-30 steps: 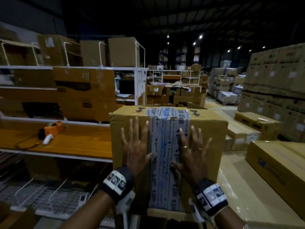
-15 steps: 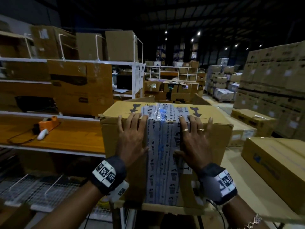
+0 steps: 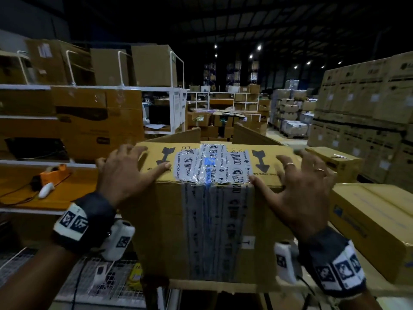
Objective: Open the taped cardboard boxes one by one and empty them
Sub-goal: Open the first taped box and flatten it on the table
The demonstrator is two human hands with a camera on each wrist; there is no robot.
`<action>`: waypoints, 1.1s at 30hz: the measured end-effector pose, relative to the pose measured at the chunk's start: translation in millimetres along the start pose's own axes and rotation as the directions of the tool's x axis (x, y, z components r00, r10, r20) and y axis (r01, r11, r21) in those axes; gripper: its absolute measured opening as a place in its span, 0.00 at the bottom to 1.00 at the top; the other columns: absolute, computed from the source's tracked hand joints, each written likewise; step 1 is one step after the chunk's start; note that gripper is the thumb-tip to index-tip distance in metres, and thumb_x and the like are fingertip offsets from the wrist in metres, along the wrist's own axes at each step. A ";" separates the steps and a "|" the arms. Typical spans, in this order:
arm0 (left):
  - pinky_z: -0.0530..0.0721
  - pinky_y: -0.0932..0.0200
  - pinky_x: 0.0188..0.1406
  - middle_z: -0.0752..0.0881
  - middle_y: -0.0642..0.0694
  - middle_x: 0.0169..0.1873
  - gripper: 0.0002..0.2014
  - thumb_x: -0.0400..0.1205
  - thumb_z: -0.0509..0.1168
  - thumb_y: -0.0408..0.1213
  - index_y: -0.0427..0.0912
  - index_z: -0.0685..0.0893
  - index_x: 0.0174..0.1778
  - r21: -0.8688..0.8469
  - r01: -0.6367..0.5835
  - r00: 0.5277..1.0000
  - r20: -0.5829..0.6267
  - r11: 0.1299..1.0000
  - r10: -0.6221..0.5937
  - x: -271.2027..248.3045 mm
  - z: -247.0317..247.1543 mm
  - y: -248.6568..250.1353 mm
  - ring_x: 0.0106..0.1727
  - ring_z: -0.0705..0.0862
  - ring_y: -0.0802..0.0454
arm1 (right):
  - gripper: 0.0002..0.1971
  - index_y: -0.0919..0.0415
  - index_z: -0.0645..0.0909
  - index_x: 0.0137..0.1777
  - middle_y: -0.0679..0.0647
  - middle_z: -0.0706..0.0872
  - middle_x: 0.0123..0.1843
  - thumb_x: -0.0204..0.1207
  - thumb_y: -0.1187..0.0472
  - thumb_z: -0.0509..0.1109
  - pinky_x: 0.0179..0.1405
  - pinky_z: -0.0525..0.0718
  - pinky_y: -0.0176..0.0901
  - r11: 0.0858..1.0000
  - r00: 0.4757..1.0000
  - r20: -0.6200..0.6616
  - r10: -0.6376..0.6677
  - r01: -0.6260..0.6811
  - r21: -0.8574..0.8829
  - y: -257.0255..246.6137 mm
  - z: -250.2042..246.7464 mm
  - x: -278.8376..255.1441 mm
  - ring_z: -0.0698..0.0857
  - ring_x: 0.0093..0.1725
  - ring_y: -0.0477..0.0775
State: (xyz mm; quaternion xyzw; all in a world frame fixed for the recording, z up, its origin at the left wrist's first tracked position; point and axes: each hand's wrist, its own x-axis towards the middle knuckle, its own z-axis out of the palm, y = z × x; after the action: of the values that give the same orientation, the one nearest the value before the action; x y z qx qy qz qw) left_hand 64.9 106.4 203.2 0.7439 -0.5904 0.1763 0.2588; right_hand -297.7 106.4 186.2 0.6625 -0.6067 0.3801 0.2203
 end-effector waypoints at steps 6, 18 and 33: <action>0.82 0.32 0.59 0.65 0.35 0.81 0.59 0.56 0.39 0.93 0.71 0.54 0.85 -0.103 0.115 0.969 0.231 0.988 -0.089 -5.2 5.9 -6.8 0.75 0.73 0.28 | 0.59 0.29 0.49 0.84 0.62 0.62 0.80 0.50 0.06 0.47 0.60 0.82 0.65 0.985 0.913 0.373 0.165 -0.168 -0.024 14.8 3.6 -0.4 0.72 0.75 0.71; 0.77 0.46 0.53 0.70 0.44 0.51 0.52 0.62 0.47 0.89 0.65 0.73 0.79 -0.244 0.076 0.992 -0.080 0.967 -0.098 -30.8 17.2 -3.9 0.54 0.74 0.39 | 0.42 0.33 0.74 0.76 0.52 0.67 0.54 0.63 0.15 0.60 0.53 0.82 0.55 0.938 0.986 0.107 0.130 -0.157 0.310 22.6 34.2 -4.3 0.74 0.55 0.60; 0.76 0.34 0.67 0.69 0.37 0.70 0.44 0.67 0.59 0.81 0.71 0.69 0.80 -0.313 0.005 0.977 -0.202 0.950 -0.072 -41.5 79.6 1.1 0.69 0.71 0.35 | 0.35 0.34 0.78 0.74 0.56 0.61 0.82 0.64 0.37 0.82 0.70 0.79 0.68 0.834 0.974 -0.033 0.224 -0.174 0.524 28.5 84.0 -52.3 0.66 0.80 0.65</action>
State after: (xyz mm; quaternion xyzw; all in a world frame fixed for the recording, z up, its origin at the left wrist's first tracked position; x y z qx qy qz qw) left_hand 50.4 91.7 115.9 0.6825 -0.5653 0.1539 0.4370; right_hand -304.2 71.7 89.5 0.6121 -0.5368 0.5802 0.0213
